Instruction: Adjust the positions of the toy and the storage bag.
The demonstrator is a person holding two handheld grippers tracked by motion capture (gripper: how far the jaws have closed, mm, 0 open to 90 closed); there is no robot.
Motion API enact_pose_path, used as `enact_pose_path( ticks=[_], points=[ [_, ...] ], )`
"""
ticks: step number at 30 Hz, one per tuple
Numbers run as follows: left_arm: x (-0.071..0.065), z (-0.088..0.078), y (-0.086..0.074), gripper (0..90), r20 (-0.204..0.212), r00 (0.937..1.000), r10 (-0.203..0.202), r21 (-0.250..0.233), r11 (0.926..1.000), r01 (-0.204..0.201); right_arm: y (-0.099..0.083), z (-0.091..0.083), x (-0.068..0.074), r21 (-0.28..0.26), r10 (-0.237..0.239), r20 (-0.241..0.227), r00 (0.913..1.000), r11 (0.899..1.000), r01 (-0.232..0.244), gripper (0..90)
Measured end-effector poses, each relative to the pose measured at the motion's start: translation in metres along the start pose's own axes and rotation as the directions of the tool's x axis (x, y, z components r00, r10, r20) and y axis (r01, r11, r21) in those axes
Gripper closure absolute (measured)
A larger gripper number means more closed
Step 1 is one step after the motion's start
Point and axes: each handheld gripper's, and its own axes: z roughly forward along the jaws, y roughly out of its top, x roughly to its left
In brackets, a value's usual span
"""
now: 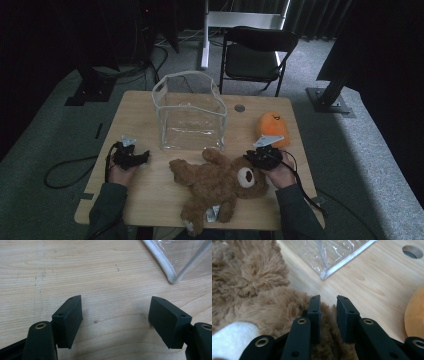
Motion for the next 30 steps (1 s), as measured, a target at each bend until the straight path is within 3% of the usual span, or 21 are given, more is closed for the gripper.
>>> enact_pose_path(
  ticks=[7,9,11,13,18,20,22,27,30],
  points=[
    [-0.001,0.000,0.000,28.1,0.002,1.0000,0.001,-0.002,1.0000,-0.001,0.000,-0.006,0.002,0.009,-0.007,0.000,1.0000,1.000,0.007,70.6],
    [-0.001,0.000,0.000,29.4,0.003,1.0000,0.003,-0.004,1.0000,-0.003,0.004,-0.007,0.002,-0.022,-0.022,0.019,0.9996,1.000,0.023,64.7],
    [-0.002,0.000,0.000,33.3,0.004,1.0000,0.004,-0.005,1.0000,-0.004,0.007,-0.007,0.001,-0.040,-0.022,0.016,0.9996,0.999,0.023,64.6],
    [-0.004,-0.001,0.001,35.7,0.002,0.9999,0.011,-0.006,0.9999,-0.011,0.017,-0.006,0.000,-0.098,-0.025,0.018,0.9995,0.995,0.027,63.0],
    [-0.010,-0.010,0.008,38.4,0.021,0.9997,0.015,-0.064,0.9979,-0.014,0.037,0.001,0.000,-0.157,-0.032,-0.003,0.9995,0.987,0.031,65.2],
    [-0.013,-0.014,0.012,40.4,0.040,0.9991,0.015,-0.093,0.9956,-0.011,0.045,0.005,0.000,-0.167,-0.037,-0.005,0.9993,0.985,0.036,66.8],
    [-0.015,-0.018,0.016,45.7,0.084,0.9963,0.022,-0.111,0.9938,-0.013,0.053,0.009,-0.002,-0.180,-0.034,-0.019,0.9993,0.983,0.030,68.2],
    [-0.019,-0.019,0.023,57.1,0.148,0.9887,0.026,-0.111,0.9937,-0.010,0.065,0.019,-0.009,-0.211,-0.004,-0.062,0.9981,0.977,-0.010,72.0],
    [-0.023,-0.019,0.028,60.2,0.165,0.9856,0.039,-0.121,0.9925,-0.019,0.068,0.025,-0.012,-0.221,0.022,-0.088,0.9958,0.974,-0.042,73.4]
  ],
)
